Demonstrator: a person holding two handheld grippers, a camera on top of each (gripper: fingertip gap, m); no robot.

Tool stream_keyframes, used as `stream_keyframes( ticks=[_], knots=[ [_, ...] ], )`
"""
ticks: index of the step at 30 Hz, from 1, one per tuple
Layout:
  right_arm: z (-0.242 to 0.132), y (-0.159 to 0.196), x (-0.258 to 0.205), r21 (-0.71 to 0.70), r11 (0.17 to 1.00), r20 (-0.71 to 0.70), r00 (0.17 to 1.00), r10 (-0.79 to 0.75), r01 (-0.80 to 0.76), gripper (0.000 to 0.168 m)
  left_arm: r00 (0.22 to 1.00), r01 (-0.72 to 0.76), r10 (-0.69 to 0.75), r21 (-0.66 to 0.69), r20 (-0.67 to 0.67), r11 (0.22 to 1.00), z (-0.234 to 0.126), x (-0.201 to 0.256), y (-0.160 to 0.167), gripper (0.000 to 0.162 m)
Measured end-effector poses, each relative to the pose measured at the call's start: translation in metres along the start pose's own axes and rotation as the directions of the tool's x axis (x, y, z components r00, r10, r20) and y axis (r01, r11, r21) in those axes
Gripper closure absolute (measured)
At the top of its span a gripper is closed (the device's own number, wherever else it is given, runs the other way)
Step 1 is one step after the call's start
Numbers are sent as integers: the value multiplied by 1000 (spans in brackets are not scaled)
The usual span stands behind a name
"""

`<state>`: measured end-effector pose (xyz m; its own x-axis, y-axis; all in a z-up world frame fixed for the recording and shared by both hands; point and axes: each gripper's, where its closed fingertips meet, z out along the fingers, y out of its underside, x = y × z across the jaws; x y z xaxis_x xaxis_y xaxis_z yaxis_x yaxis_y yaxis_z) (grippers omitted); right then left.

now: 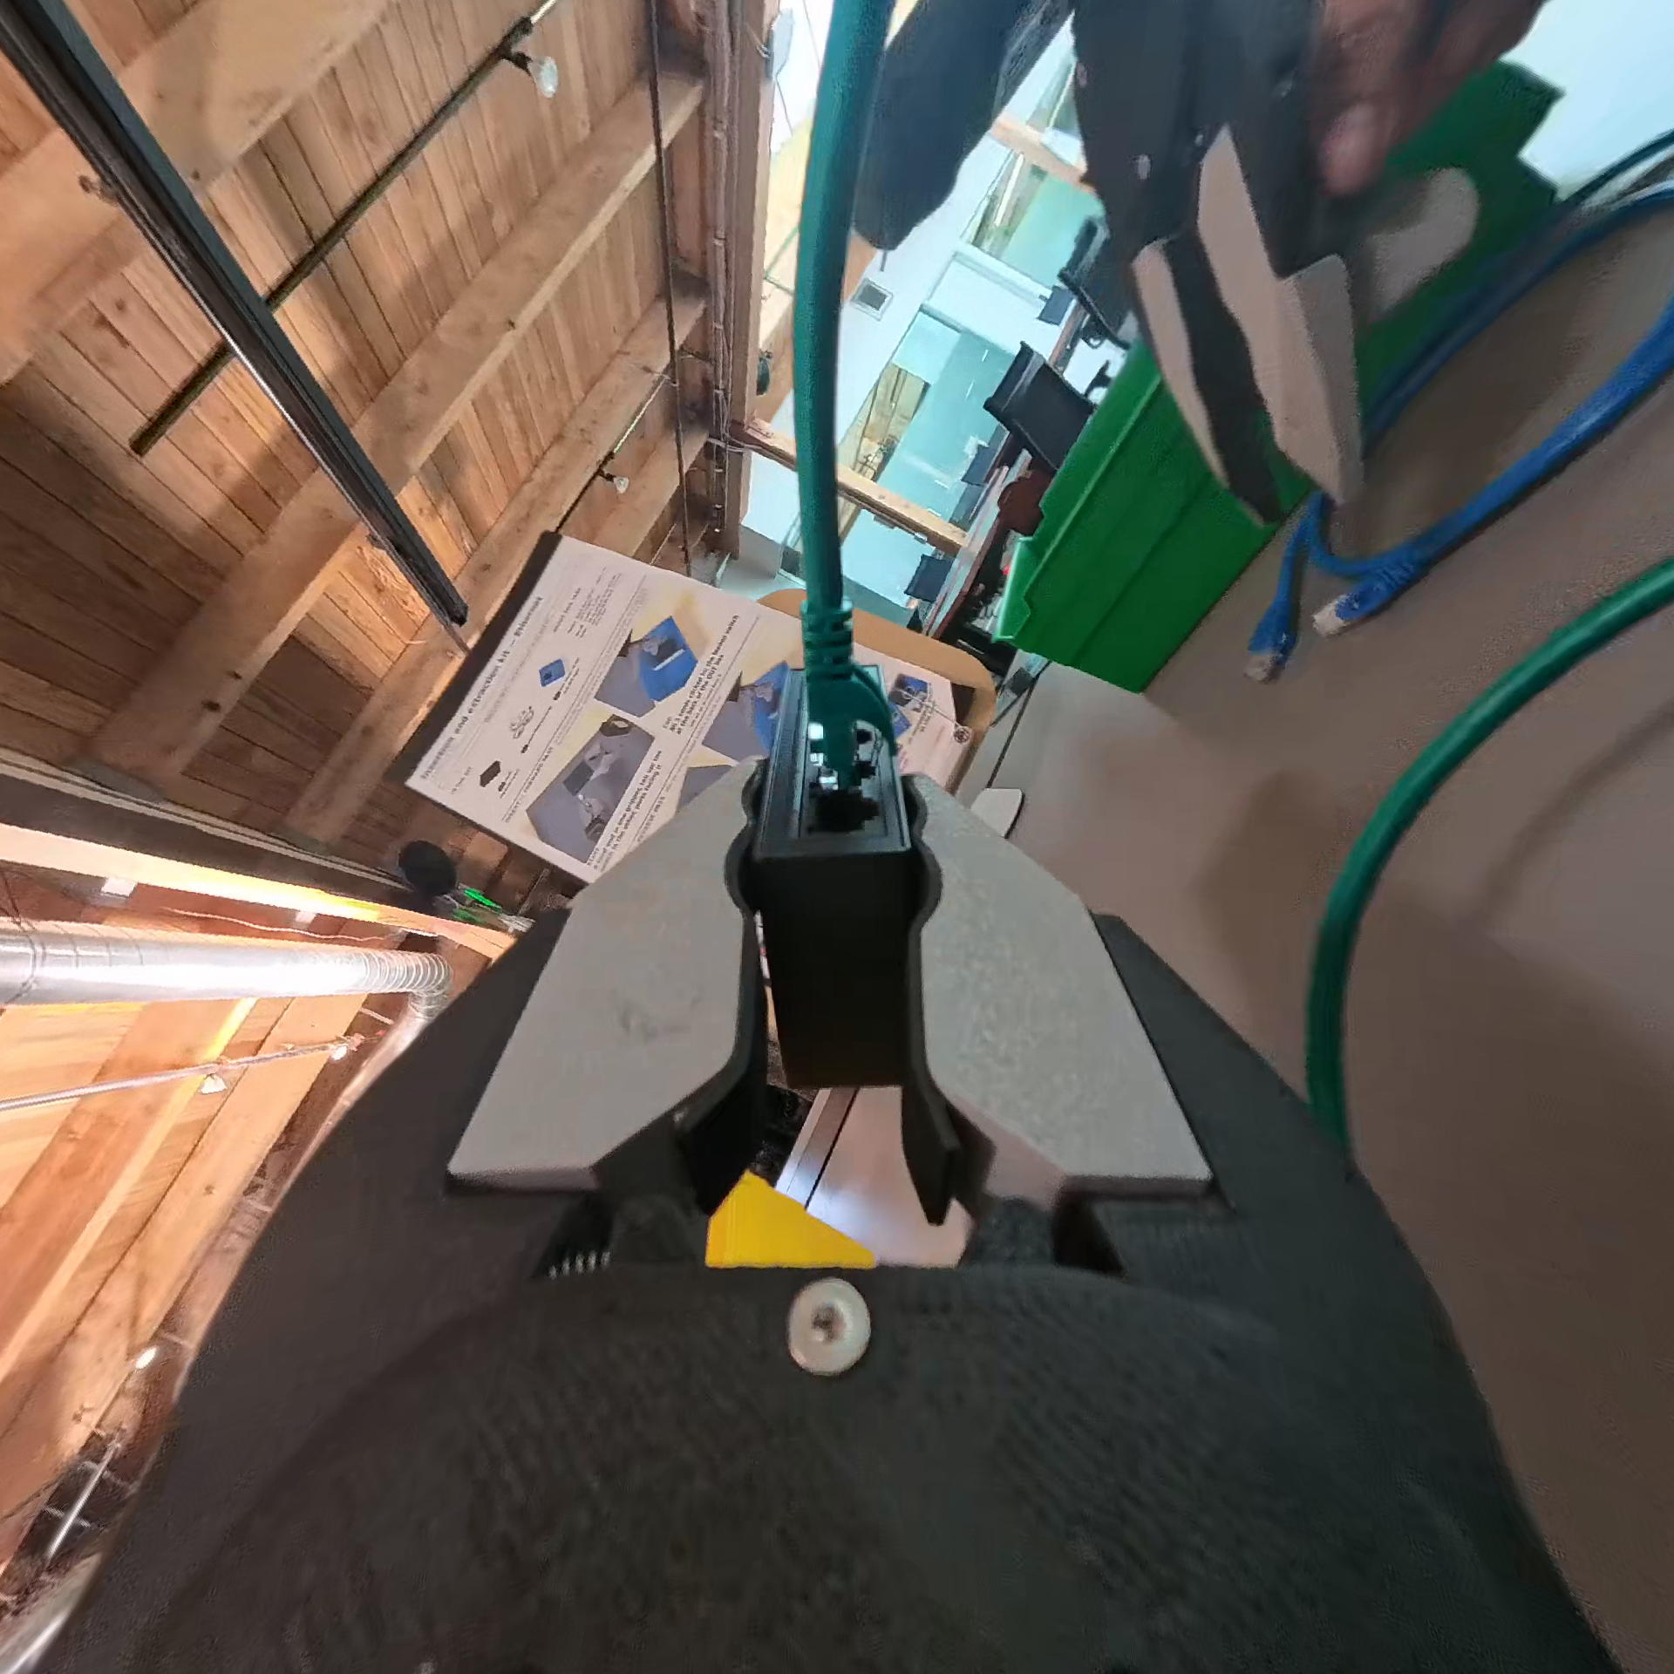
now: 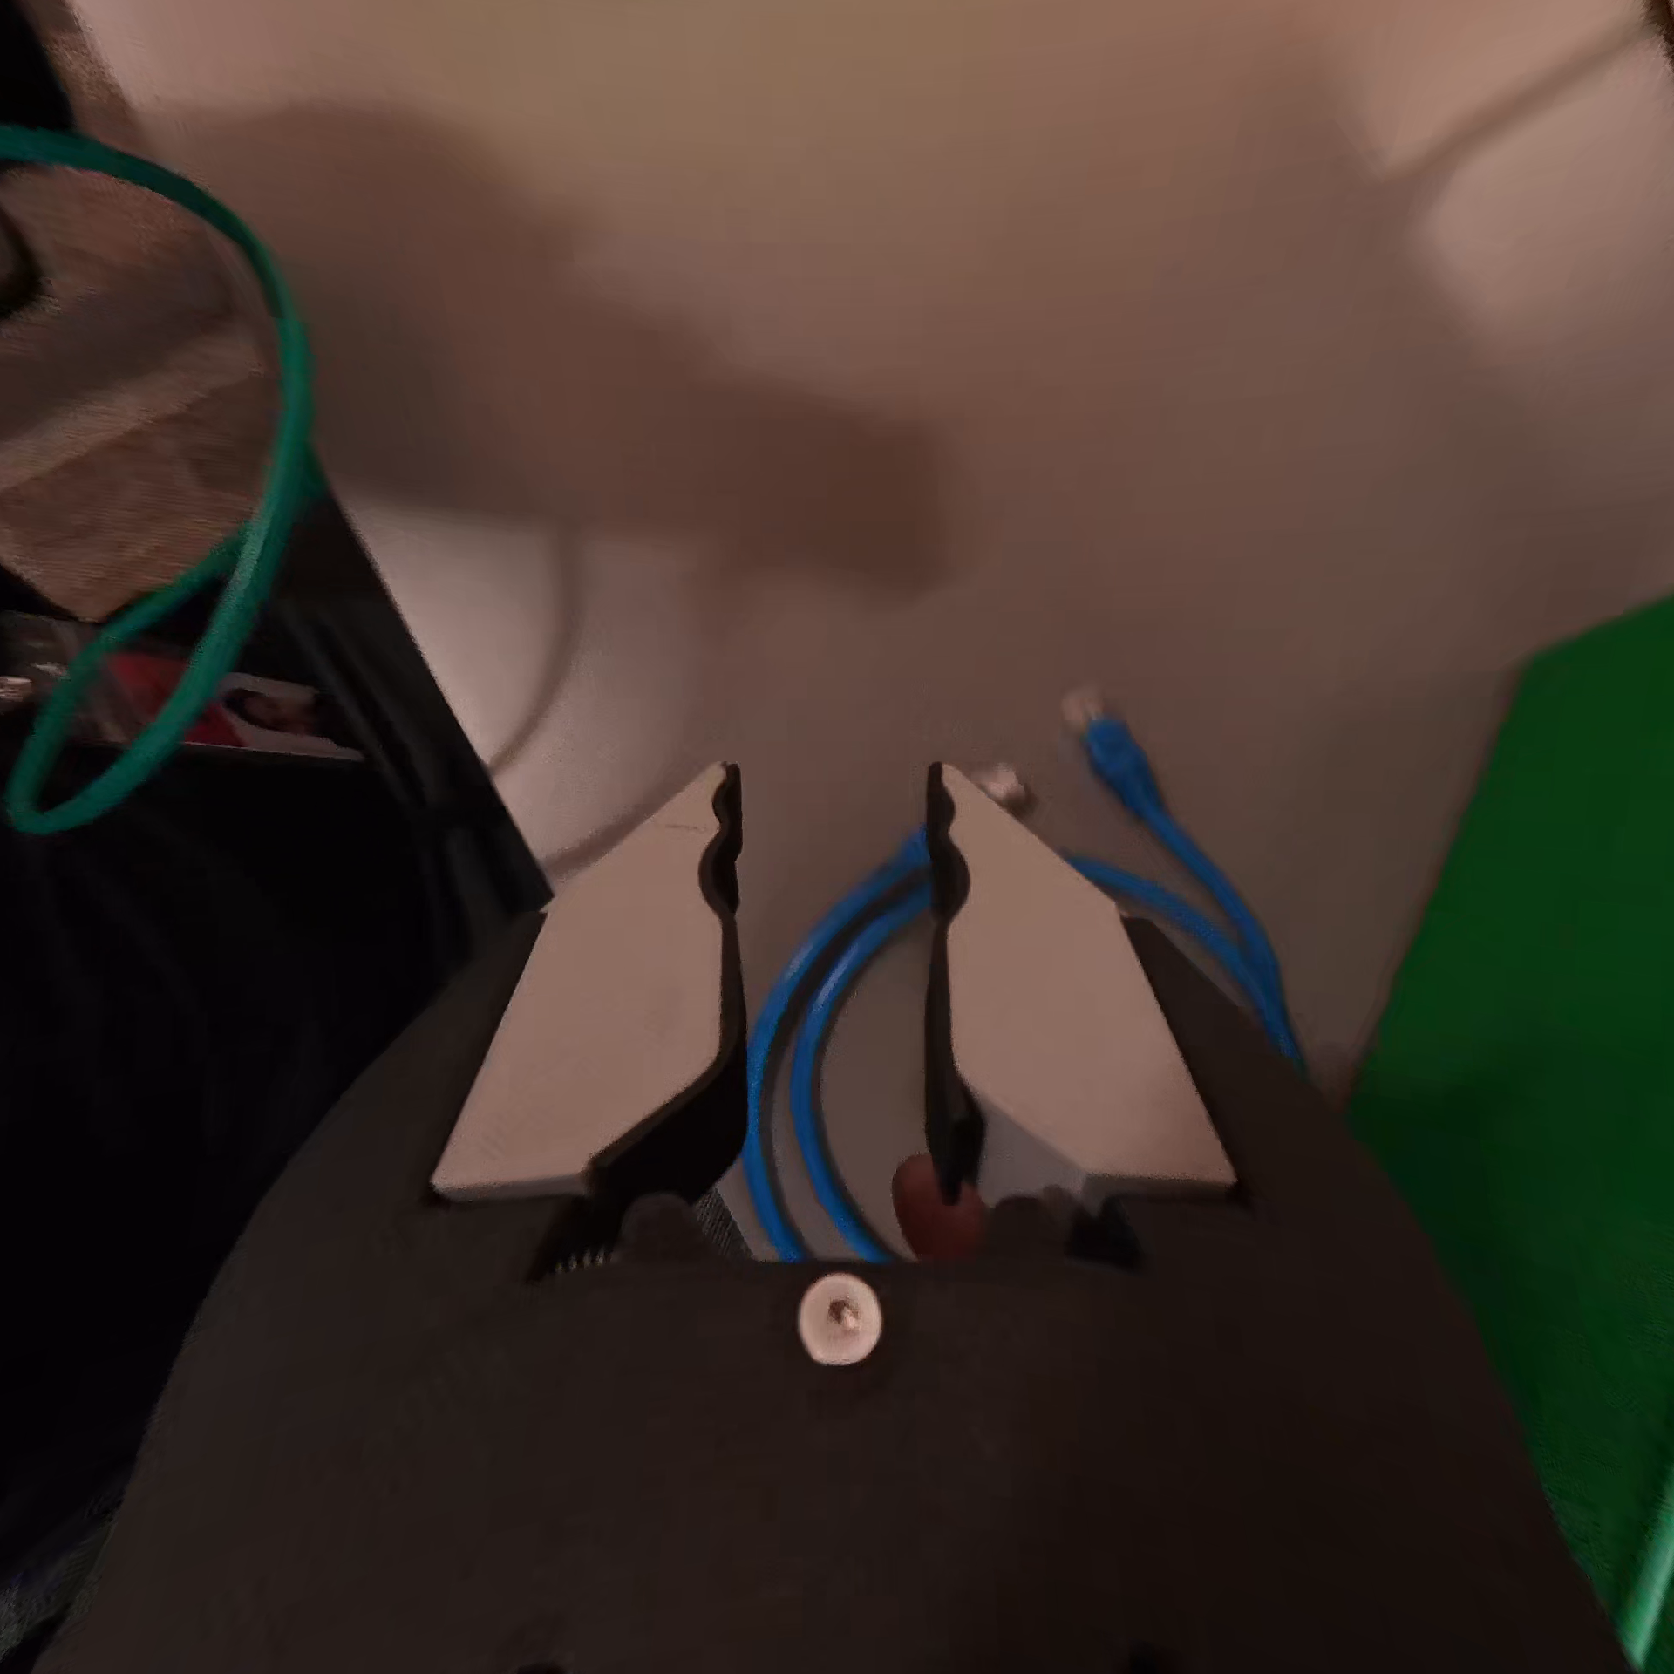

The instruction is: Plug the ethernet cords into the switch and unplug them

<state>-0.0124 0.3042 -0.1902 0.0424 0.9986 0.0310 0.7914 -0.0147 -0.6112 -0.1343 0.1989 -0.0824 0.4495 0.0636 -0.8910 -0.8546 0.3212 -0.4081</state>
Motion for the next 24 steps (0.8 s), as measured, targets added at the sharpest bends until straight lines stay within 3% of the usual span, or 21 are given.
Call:
stream_keyframes(
  ticks=[6, 14, 17, 20, 24],
  knots=[
    [20, 39, 12, -45, 993, -110, 988, 104, -109, 132, 998, 69, -69, 9, -14, 998, 4, 13, 13, 135],
    [36, 42, 20, -38, 993, -131, 986, 104, -109, 136, 972, 232, -226, 94, -66, 968, 2, 10, 8, 136],
    [32, 42, 21, -15, 998, -140, 989, 54, -57, 155, 963, 262, -255, 83, -83, 962, 3, 12, 12, 136],
    [24, 29, 12, 53, 998, -108, 994, -9, 15, 158, 958, 261, -250, 67, -138, 963, 4, 22, 12, 136],
    [6, 6, 3, 107, 968, -200, 958, -204, 228, 159, 922, 281, -278, -28, -270, 959, 9, 49, 18, 135]
  ],
)
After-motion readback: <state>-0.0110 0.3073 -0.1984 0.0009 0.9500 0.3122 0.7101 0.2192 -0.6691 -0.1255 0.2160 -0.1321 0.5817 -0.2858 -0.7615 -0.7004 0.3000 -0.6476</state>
